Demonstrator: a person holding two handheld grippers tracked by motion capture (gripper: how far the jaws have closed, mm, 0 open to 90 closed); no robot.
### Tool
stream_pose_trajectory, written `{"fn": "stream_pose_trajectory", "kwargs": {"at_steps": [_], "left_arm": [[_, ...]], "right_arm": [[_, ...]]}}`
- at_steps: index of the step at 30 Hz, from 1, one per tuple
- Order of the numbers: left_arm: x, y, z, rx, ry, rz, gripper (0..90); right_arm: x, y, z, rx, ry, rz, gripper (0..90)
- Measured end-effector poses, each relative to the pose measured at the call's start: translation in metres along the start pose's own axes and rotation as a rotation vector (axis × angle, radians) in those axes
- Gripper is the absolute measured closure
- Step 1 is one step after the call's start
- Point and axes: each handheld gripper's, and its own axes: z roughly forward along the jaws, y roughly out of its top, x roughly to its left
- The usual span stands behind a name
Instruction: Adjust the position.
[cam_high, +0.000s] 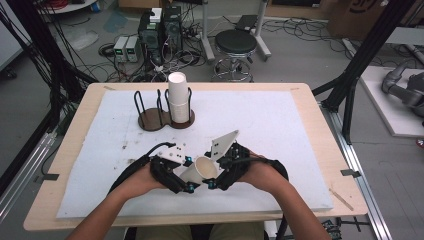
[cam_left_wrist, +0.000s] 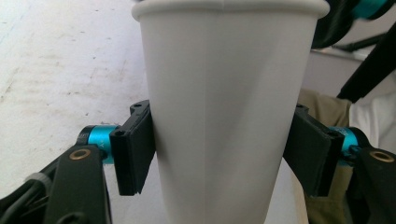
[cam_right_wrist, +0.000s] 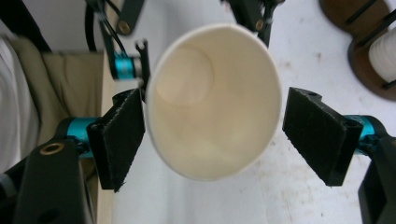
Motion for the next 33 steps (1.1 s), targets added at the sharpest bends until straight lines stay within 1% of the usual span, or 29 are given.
{"fn": "stream_pose_trajectory", "kwargs": {"at_steps": [1, 2, 3, 4, 5, 6, 7, 8, 9, 10, 11, 12, 13, 15, 16, 17, 18, 20, 21, 22, 23, 24, 25, 26, 27, 28, 30, 31, 33], "left_arm": [[0.000, 0.000, 0.000, 0.000, 0.000, 0.000, 30.6], [0.001, -0.002, -0.001, -0.021, 0.003, -0.009, 30.5], [0.003, -0.006, -0.004, -0.065, 0.016, -0.031, 30.3], [0.003, -0.006, -0.004, -0.065, 0.016, -0.031, 30.2], [0.004, -0.011, -0.006, -0.101, 0.029, -0.047, 30.1], [0.004, -0.011, -0.006, -0.101, 0.029, -0.047, 29.9], [0.006, -0.016, -0.008, -0.134, 0.038, -0.060, 29.8], [0.006, -0.016, -0.008, -0.134, 0.038, -0.060, 29.7], [0.008, -0.021, -0.011, -0.163, 0.040, -0.076, 29.7], [0.008, -0.021, -0.011, -0.163, 0.040, -0.076, 29.7], [0.009, -0.024, -0.012, -0.180, 0.044, -0.081, 29.7], [0.011, -0.029, -0.015, -0.214, 0.049, -0.091, 29.7], [0.011, -0.031, -0.016, -0.231, 0.058, -0.097, 29.8], [0.012, -0.035, -0.019, -0.267, 0.065, -0.099, 29.8], [0.012, -0.035, -0.019, -0.267, 0.065, -0.099, 29.8], [0.011, -0.039, -0.022, -0.310, 0.072, -0.100, 29.8], [0.011, -0.039, -0.022, -0.310, 0.072, -0.100, 29.8], [0.011, -0.042, -0.025, -0.349, 0.078, -0.098, 29.8], [0.011, -0.046, -0.029, -0.386, 0.090, -0.098, 29.8], [0.011, -0.046, -0.029, -0.386, 0.090, -0.098, 29.9], [0.012, -0.050, -0.034, -0.421, 0.102, -0.104, 29.8], [0.012, -0.050, -0.034, -0.421, 0.102, -0.104, 29.9], [0.012, -0.054, -0.039, -0.457, 0.114, -0.111, 29.9], [0.012, -0.054, -0.039, -0.457, 0.114, -0.111, 29.9], [0.013, -0.059, -0.043, -0.490, 0.140, -0.112, 29.9], [0.013, -0.059, -0.043, -0.490, 0.140, -0.112, 29.9], [0.014, -0.064, -0.047, -0.519, 0.156, -0.113, 29.9], [0.015, -0.067, -0.051, -0.538, 0.172, -0.113, 29.9], [0.015, -0.068, -0.053, -0.545, 0.184, -0.112, 29.9]], "right_arm": [[-0.001, -0.001, -0.003, -0.030, -0.006, 0.010, 21.4], [-0.003, -0.002, -0.005, -0.058, -0.015, 0.027, 21.4], [-0.003, -0.003, -0.009, -0.083, -0.022, 0.039, 21.4], [-0.003, -0.003, -0.009, -0.083, -0.022, 0.039, 21.4], [-0.006, -0.007, -0.015, -0.147, -0.029, 0.066, 21.4], [-0.006, -0.007, -0.015, -0.147, -0.029, 0.066, 21.4], [-0.007, -0.011, -0.020, -0.184, -0.045, 0.090, 21.4], [-0.008, -0.014, -0.022, -0.198, -0.055, 0.103, 21.4], [-0.008, -0.016, -0.024, -0.206, -0.067, 0.117, 21.4], [-0.009, -0.019, -0.025, -0.215, -0.070, 0.135, 21.4], [-0.009, -0.019, -0.025, -0.215, -0.070, 0.135, 21.4], [-0.009, -0.026, -0.026, -0.224, -0.078, 0.160, 21.4], [-0.009, -0.029, -0.026, -0.228, -0.086, 0.170, 21.4], [-0.009, -0.036, -0.026, -0.237, -0.098, 0.191, 21.4], [-0.009, -0.036, -0.026, -0.237, -0.098, 0.191, 21.4], [-0.008, -0.042, -0.027, -0.245, -0.112, 0.215, 21.4], [-0.008, -0.042, -0.027, -0.245, -0.112, 0.215, 21.4], [-0.008, -0.048, -0.028, -0.260, -0.127, 0.237, 21.4], [-0.008, -0.058, -0.030, -0.278, -0.156, 0.267, 21.4], [-0.008, -0.058, -0.030, -0.278, -0.156, 0.267, 21.4], [-0.007, -0.067, -0.031, -0.287, -0.186, 0.291, 21.5], [-0.007, -0.067, -0.031, -0.287, -0.186, 0.291, 21.5], [-0.007, -0.078, -0.033, -0.288, -0.217, 0.309, 21.5], [-0.007, -0.078, -0.033, -0.288, -0.217, 0.309, 21.5], [-0.006, -0.088, -0.036, -0.306, -0.257, 0.325, 21.5], [-0.006, -0.088, -0.036, -0.306, -0.257, 0.325, 21.5], [-0.004, -0.098, -0.039, -0.324, -0.294, 0.340, 21.5], [-0.003, -0.106, -0.042, -0.334, -0.323, 0.350, 21.5], [-0.003, -0.110, -0.043, -0.339, -0.335, 0.355, 21.5]]}}
